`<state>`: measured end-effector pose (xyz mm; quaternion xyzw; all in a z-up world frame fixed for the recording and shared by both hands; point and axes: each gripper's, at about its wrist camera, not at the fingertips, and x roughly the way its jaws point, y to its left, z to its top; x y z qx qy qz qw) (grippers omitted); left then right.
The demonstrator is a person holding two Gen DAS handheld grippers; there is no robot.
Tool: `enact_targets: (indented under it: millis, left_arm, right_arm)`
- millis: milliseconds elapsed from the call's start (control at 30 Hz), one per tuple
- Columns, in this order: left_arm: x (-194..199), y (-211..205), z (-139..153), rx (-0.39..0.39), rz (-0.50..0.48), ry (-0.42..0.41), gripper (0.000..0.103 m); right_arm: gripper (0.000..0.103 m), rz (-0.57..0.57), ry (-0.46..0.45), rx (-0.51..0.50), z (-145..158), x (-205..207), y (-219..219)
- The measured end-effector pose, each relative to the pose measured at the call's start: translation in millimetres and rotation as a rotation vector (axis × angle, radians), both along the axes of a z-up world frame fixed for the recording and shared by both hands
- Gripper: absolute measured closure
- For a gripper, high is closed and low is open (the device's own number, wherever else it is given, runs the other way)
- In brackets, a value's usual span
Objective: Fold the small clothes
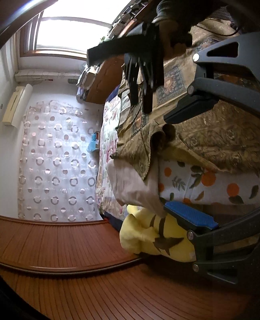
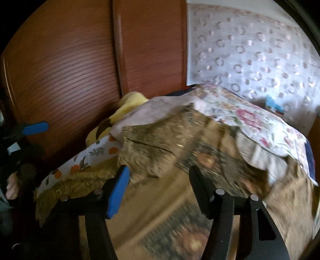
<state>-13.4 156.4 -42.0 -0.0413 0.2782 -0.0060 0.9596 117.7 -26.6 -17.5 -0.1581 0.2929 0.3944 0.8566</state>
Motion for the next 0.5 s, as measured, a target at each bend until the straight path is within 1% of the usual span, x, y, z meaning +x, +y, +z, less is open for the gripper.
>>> enact_targets:
  millis: [67,133,233,267,300,333,367,400,433,500]
  left_arm:
    - [-2.6,3.5,-1.1,-0.002,0.007,0.000,0.023]
    - [-5.4,6.1,-2.9,-0.001,0.014,0.000,0.023]
    - [-8.3,9.0,-5.4,-0.003,0.020,0.003,0.023]
    - [-8.9,9.9,-6.3,-0.006,0.021,0.004,0.023]
    - [-9.2,10.2,-6.8,-0.008,0.020,0.004,0.023]
    - [-9.9,10.5,-7.5,-0.010,0.019,0.004,0.023]
    - [-10.8,10.8,-7.0,-0.011,0.018,0.005,0.023]
    - [-10.9,10.9,-7.4,-0.010,0.017,0.005,0.023]
    - [-11.0,10.7,-7.8,-0.010,0.016,0.006,0.023]
    - [-9.9,10.5,-9.0,-0.012,0.011,0.007,0.023]
  right_arm:
    - [0.048,0.033,0.018,-0.019,-4.0,5.7,19.2]
    - [0.049,0.062,0.034,-0.039,-8.7,12.0,38.0]
    - [0.054,0.087,0.037,-0.083,-15.3,18.7,65.5]
    - [0.058,0.091,0.028,-0.105,-17.6,19.9,72.0]
    - [0.064,0.090,0.019,-0.128,-20.4,20.8,80.1]
    - [0.066,0.082,0.008,-0.150,-22.6,22.7,84.3]
    - [0.073,0.073,-0.003,-0.169,-23.9,23.5,89.0]
    - [0.080,0.072,-0.009,-0.179,-25.9,26.0,91.2]
    - [0.083,0.078,-0.010,-0.181,-26.4,26.6,93.0]
    - [0.091,0.067,-0.032,-0.169,-22.2,24.0,87.2]
